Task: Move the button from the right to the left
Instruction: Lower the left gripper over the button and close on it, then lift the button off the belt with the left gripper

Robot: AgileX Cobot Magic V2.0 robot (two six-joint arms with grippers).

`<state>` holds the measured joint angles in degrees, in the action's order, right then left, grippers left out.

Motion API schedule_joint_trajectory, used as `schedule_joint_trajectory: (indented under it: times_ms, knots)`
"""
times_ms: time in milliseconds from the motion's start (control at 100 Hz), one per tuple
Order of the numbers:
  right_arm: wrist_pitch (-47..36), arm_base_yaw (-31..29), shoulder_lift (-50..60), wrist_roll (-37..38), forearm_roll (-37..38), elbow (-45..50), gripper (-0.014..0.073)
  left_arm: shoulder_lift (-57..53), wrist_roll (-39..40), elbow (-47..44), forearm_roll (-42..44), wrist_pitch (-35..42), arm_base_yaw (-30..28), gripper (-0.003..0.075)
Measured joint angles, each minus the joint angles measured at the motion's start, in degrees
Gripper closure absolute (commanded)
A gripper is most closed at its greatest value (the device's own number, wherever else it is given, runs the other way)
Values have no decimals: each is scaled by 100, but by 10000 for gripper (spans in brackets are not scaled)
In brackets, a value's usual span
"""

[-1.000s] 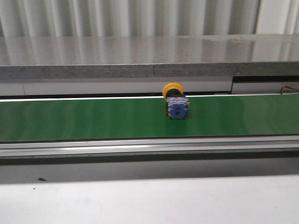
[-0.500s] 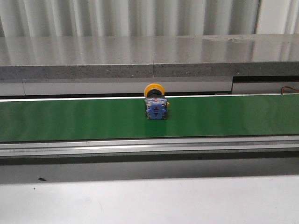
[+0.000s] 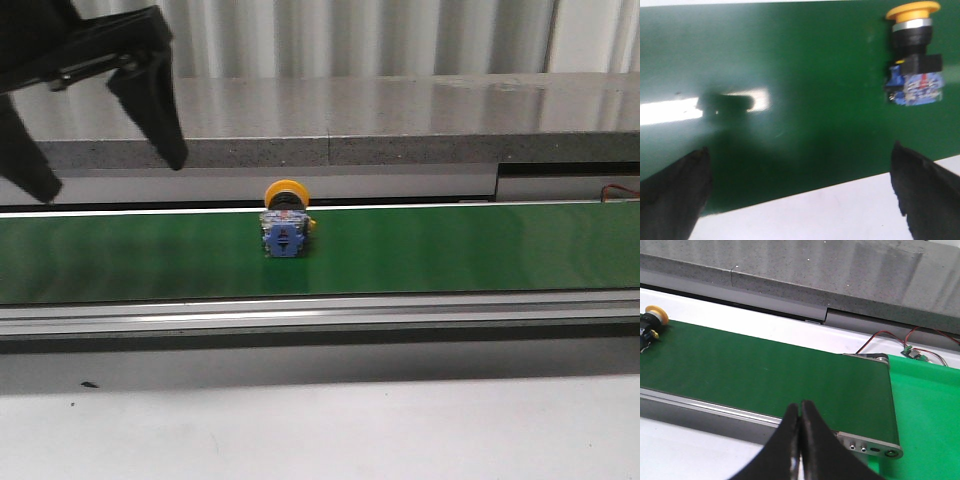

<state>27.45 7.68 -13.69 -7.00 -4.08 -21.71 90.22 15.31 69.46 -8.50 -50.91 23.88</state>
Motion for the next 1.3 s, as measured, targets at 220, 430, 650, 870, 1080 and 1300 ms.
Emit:
schedule_joint_trajectory:
  times_ms: [220,430,650,870,1080,1300]
  knots:
    - [0,0,0,0,0,0,662,927,184,1089,-10,-388,241,31]
    - [0,0,0,0,0,0,662,1485,314,1745,-10,-706,324,31]
    - [0,0,0,0,0,0,662,1852,368,1883,4,-867,337,31]
    - [0,0,0,0,0,0,662,2102,700,1883,510,-929,349,133]
    - [0,0,0,0,0,0,662,2102,756,1894,655,-1085,359,596]
    - [0,0,0,0,0,0,662,2102,760,1948,850,-1236,359,741]
